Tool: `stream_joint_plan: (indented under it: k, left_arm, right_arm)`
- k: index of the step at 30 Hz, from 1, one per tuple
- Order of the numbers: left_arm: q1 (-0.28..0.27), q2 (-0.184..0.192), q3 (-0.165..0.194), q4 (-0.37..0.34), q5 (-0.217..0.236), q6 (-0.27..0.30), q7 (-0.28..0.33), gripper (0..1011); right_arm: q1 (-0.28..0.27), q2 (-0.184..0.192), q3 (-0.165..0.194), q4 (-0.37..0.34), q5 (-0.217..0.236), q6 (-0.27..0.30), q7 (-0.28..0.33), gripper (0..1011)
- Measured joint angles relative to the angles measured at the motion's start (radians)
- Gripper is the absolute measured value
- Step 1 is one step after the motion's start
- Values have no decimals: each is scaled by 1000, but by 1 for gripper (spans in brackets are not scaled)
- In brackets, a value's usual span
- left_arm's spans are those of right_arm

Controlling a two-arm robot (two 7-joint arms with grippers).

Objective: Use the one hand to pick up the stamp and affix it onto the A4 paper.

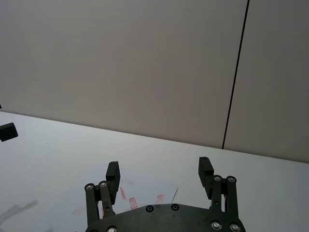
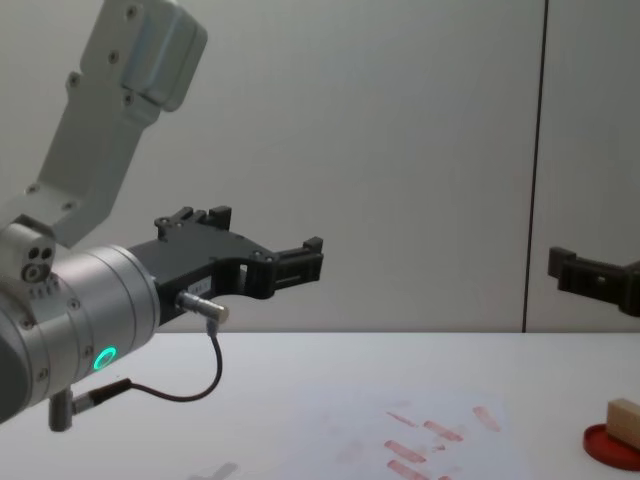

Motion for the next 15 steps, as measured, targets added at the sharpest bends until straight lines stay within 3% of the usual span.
stream_joint_plan:
  k: [15]
  left_arm:
    - [0,0,0,0,0,0,0,1002]
  right_arm:
    - [0,0,0,0,0,0,0,1001]
